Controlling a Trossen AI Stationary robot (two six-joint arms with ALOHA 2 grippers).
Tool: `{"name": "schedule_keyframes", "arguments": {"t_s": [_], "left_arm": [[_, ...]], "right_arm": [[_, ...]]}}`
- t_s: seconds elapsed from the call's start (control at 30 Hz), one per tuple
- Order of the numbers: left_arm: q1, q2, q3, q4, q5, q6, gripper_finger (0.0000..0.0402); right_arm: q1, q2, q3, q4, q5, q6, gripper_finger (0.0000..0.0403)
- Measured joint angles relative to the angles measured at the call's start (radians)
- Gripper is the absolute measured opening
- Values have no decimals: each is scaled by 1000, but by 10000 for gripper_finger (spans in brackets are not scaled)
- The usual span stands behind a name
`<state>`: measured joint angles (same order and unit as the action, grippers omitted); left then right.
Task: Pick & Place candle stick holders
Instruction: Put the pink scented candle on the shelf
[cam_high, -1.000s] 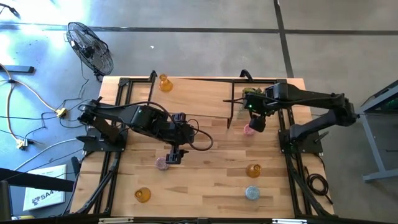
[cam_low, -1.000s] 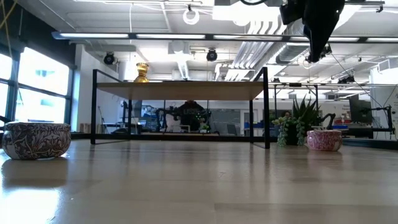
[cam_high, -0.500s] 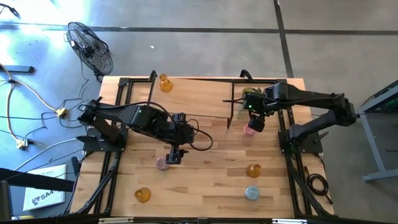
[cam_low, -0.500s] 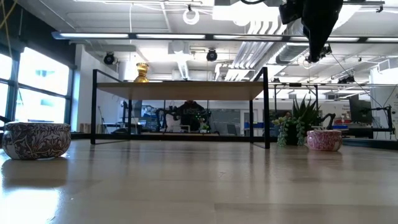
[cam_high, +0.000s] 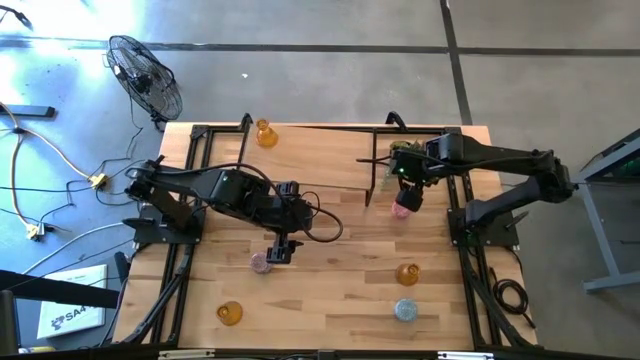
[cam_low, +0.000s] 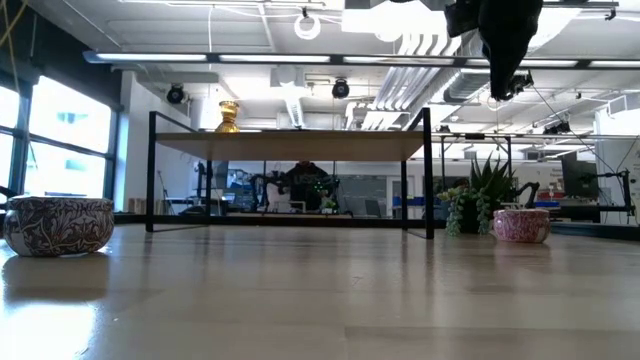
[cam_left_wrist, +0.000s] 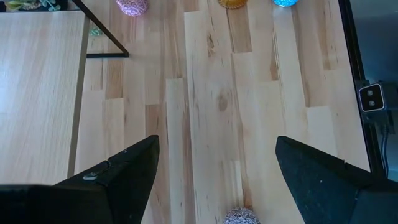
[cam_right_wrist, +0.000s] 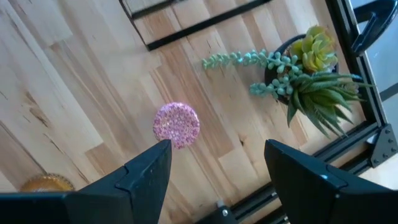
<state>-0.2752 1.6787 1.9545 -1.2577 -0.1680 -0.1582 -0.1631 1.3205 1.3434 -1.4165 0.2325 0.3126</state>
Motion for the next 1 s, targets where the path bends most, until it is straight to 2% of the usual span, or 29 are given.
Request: {"name": "schedule_keyframes", "arguments": {"t_s": [0.5,0.77,0.87,1.0], "left_arm": [[0,0,0,15,0,23,314],[0,0,0,-1,-1,23,314],[0,0,0,-1,-1,23,314],[0,0,0,-1,-1,23,314]], "right_arm": [[0,0,0,195,3,0,253],[0,0,0,177,1,-3,254],[0,0,0,157,0,-3,272],[0,0,0,146,-24,-4,321]]}}
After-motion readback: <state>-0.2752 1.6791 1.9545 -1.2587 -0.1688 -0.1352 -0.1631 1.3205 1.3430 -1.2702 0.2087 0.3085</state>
